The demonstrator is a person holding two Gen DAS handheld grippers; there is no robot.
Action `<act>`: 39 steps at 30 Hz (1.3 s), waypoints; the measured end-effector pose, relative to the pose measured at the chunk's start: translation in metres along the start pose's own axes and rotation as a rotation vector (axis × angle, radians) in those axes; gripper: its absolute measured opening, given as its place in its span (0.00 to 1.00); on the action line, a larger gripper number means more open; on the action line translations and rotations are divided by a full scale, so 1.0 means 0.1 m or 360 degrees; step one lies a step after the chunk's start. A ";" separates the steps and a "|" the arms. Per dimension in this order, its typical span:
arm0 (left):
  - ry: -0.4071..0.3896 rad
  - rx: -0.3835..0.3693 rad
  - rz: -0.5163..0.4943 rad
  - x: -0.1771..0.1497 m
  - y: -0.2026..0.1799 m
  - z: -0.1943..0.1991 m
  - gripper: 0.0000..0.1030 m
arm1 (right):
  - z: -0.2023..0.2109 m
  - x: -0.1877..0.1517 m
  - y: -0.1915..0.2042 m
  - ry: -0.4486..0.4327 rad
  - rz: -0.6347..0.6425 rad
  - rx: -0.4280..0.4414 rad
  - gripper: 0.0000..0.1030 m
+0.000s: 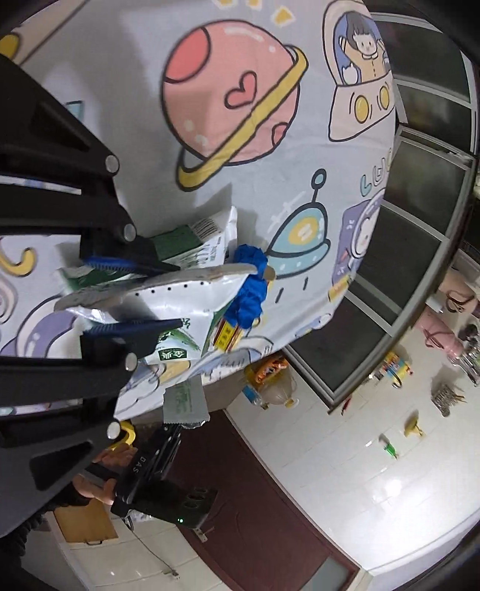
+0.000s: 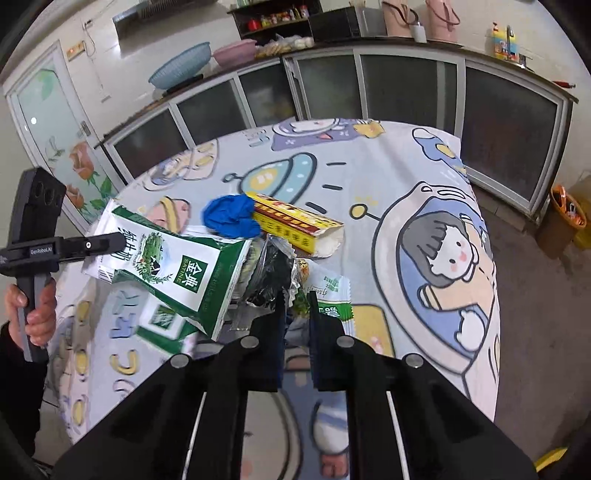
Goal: Collect trash
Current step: 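Carry both held items over the yellow-rimmed bin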
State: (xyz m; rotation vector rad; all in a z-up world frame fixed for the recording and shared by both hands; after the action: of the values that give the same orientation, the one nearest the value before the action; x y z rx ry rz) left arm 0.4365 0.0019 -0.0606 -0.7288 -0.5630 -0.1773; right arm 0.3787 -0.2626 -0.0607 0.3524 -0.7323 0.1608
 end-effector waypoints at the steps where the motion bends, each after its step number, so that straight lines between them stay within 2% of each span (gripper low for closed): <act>1: -0.0012 -0.0001 -0.0004 -0.02 -0.01 0.06 0.20 | 0.08 -0.01 0.04 -0.0019 0.0004 0.0013 0.10; 9: -0.0117 0.0005 -0.0087 -0.32 -0.24 0.70 0.20 | 0.61 -0.14 0.36 -0.0104 0.0066 0.0073 0.10; 20: -0.0175 0.0056 -0.0138 -0.86 -0.47 1.17 0.20 | 1.03 -0.51 0.58 -0.0128 0.0085 0.0111 0.10; 29: -0.0164 0.0086 -0.0221 -1.29 -0.67 1.28 0.20 | 1.22 -0.87 0.60 -0.0115 0.0065 0.0117 0.10; 39: -0.0122 0.0060 -0.0319 -1.50 -1.04 1.17 0.20 | 1.44 -1.09 0.44 -0.0135 0.0017 0.0090 0.10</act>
State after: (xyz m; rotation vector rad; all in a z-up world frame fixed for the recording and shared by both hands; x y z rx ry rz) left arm 0.2253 -0.0021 -0.0109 -0.6440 -0.7111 -0.3248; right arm 0.1969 -0.2768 -0.0245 0.4113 -0.8144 0.1780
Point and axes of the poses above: each gripper's, at about its wrist camera, not at the fingertips, and z roughly against the way its jaws point, y to its left, x to its top, the point moved 6 cm from there along -z, roughly the way its jaws point, and after that the axes turned 2 degrees about -y, right-handed, at the moved point
